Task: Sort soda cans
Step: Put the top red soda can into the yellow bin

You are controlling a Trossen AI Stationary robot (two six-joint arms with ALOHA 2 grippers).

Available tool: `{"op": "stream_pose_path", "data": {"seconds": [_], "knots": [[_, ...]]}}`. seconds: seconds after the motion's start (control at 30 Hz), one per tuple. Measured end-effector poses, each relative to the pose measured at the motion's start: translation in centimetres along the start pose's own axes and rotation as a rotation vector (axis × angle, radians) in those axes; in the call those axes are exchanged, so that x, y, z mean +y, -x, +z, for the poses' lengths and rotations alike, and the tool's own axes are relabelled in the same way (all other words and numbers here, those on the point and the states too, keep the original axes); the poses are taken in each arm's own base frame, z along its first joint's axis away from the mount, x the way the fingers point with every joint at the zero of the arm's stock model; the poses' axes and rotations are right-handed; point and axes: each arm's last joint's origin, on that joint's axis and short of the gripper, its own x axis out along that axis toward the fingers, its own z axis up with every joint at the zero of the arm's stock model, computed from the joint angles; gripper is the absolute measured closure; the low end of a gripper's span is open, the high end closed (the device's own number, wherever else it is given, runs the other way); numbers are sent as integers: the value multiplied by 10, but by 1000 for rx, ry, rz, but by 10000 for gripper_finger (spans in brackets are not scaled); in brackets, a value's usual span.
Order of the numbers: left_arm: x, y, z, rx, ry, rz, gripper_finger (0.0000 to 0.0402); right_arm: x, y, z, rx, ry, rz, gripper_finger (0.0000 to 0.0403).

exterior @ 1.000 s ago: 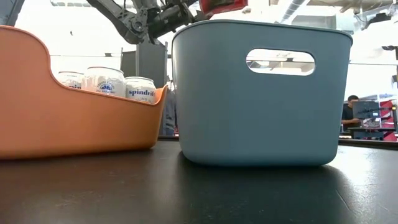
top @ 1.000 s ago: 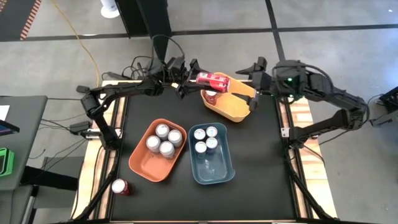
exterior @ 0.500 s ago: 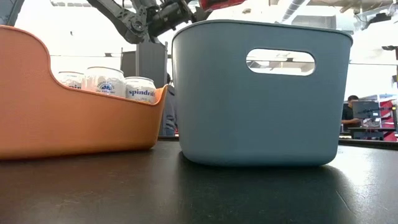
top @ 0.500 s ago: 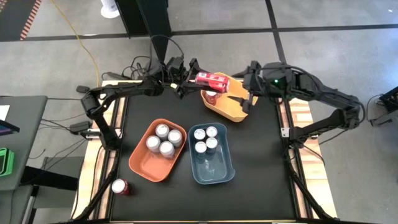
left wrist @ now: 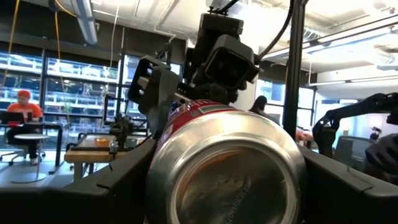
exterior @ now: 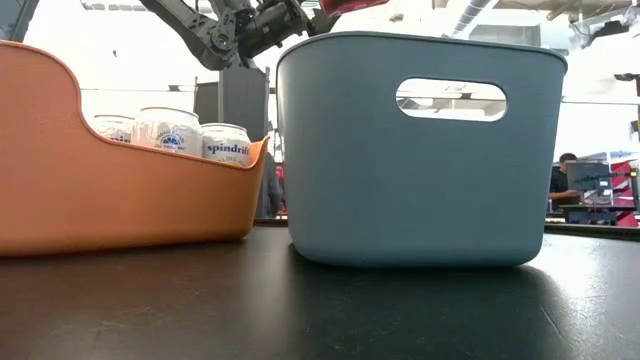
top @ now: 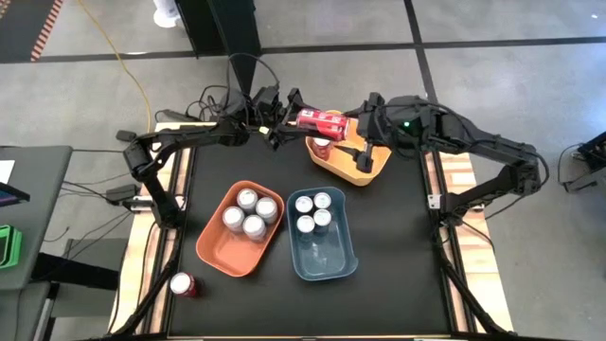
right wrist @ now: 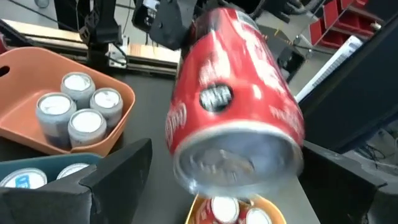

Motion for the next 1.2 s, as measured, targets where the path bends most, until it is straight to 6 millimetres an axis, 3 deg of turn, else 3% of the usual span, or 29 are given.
{"op": "stream_pose_path", "data": {"seconds": [0.4,0.7,1.2], "knots": [[-2,-2,-1,0,5,-8,95,4,-22,7,-51,35,-9,10],[-3,-3,-1,-1,3,-10,95,5,-24,7,-62,39,16,100],[-3,-3,-1,0,10,-12,95,3,-21,9,-84,48,17,102]]}}
